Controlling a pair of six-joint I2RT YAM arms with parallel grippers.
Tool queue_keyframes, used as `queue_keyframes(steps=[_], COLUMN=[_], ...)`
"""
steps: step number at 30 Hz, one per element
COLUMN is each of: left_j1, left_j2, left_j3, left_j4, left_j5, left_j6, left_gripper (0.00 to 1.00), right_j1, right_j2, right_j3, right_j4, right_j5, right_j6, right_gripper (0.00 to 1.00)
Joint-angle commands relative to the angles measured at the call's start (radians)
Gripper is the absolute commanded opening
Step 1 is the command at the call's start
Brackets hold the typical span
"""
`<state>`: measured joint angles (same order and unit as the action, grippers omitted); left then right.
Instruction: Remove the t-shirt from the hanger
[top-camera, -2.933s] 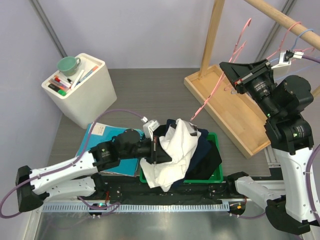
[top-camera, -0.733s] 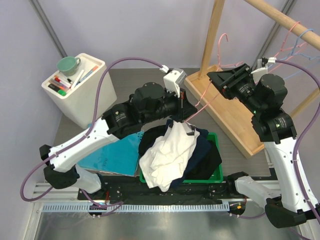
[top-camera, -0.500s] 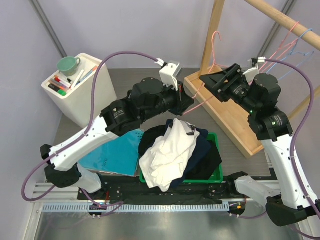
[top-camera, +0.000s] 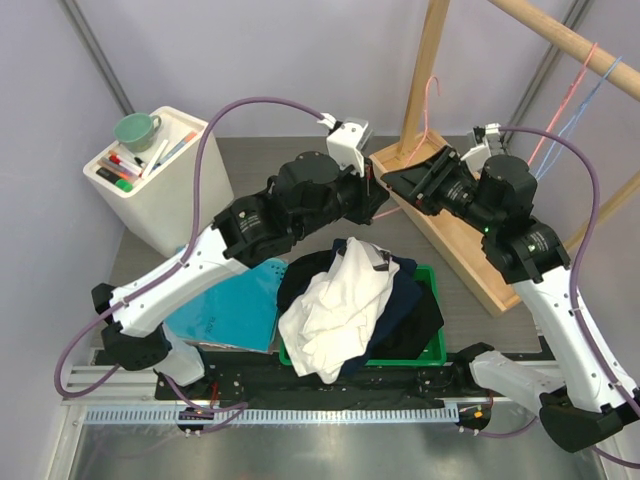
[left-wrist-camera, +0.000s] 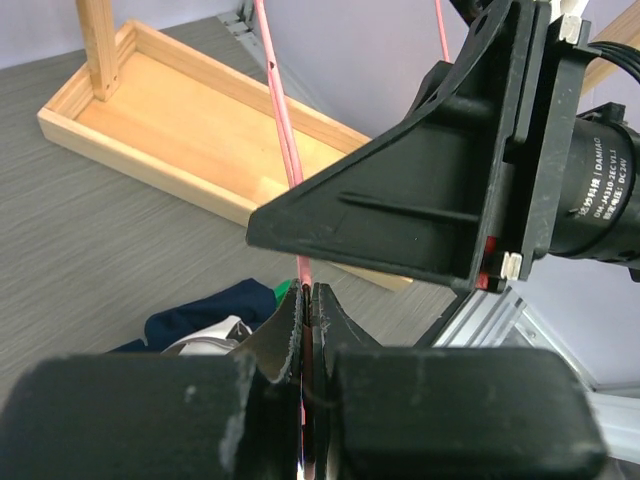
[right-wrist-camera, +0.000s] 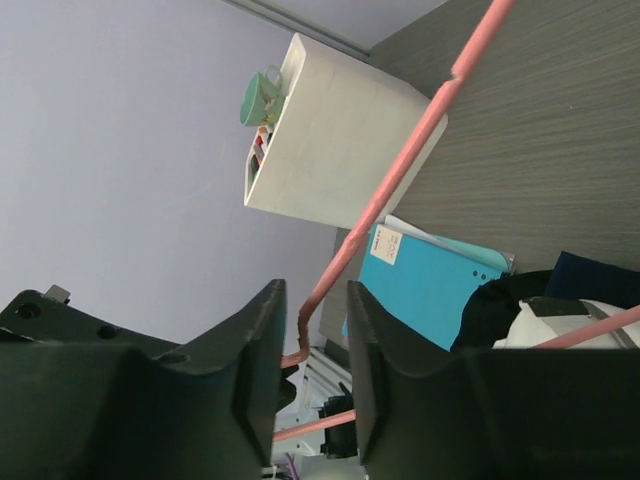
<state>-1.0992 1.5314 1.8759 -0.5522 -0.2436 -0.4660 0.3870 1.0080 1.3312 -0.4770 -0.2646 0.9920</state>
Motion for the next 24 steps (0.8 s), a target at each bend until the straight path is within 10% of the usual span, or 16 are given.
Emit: queue_keyframes(steps=[1,4,7,12,24], left_j1=[0.002,0.005,0.009,0.01,0.016], left_j2=[0.004,0.007,-0.037,-0.227,-0.64], left_j3=[0.04,0.045,-0.012,-0.303,-0.699], left_j4=[0.028,0.014,0.005,0.123,0.083], left_j5=[-0.016,-0.017,-0.04,-0.069,0.015], left_j6=[0.018,0.02,-0.005,-0.056,-0.221], left_gripper=[0.0,0.0,0.05,0.63,0.7], right_j1=[0.036,0.046,0.046,0.044,-0.176], right_j2=[-0.006,-0.006,0.004,0.067,0.265], right_j3=[0.0,-0.004,0.009,0.06,0.336], right_j4=[0.069,0.084,0.08,0.055,0.083], right_j5=[0.022,0.039,0.07,0.134,0.045], right_j6=[-0.003,0.005,-0.013,-0.056,-0.09], right_gripper=[0.33,0.01,0.01,0.01,0.01])
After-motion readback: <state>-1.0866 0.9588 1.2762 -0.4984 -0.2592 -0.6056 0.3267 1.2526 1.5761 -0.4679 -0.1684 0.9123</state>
